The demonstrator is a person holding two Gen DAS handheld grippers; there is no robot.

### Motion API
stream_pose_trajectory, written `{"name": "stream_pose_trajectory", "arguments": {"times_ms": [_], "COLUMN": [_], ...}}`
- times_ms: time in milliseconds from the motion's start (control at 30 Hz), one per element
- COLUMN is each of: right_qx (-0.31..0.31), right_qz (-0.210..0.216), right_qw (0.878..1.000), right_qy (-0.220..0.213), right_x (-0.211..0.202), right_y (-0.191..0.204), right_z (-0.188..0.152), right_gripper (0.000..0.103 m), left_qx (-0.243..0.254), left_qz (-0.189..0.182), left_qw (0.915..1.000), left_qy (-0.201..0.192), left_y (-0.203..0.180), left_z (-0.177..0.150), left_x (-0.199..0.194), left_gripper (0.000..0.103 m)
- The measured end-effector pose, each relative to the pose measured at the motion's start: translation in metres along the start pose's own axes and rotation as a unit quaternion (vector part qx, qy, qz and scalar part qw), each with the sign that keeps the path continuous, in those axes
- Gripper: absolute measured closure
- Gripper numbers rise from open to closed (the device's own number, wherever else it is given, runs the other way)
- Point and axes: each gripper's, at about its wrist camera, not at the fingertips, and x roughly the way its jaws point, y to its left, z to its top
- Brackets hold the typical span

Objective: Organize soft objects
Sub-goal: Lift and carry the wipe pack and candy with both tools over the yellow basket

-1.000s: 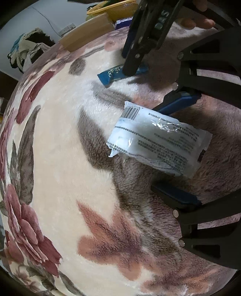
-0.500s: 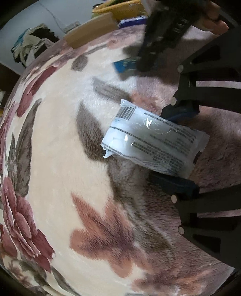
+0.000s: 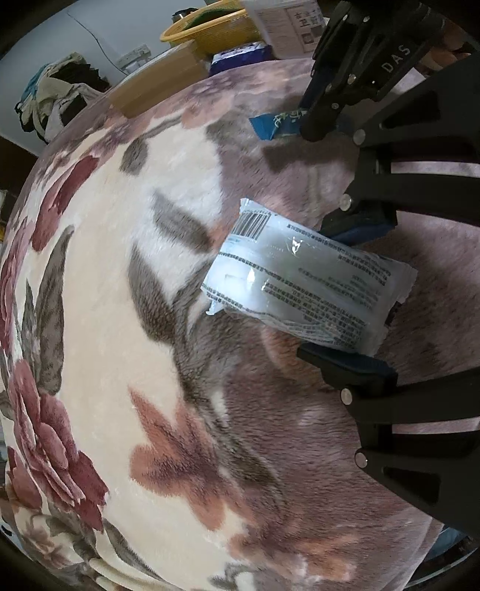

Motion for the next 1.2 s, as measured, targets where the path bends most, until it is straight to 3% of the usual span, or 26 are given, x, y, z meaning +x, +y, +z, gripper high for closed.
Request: {"name": "stream_pose_trajectory", "arguments": {"times_ms": [533,1200], "right_qx": [0.026,0.056], "right_qz": [-0.008,-0.007], "right_qw": [0.999,0.997], "right_qy": [-0.030,-0.054], "right_x": [-0.047,-0.073], "right_y": [-0.022,-0.059], "right_z": [-0.032,-0.041], "right_gripper": [0.080,0.080], "left_qx": [0.044,0.084], "left_qz": [-0.003,0.000], "left_qw": [0.9988,0.9963], "left_qy": [-0.019,-0.017], "left_y": [-0.055,-0.105], "left_z": [-0.014,-0.016], "left_x": [-0.038,-0.042], "left_gripper": [0.052,0.052]}}
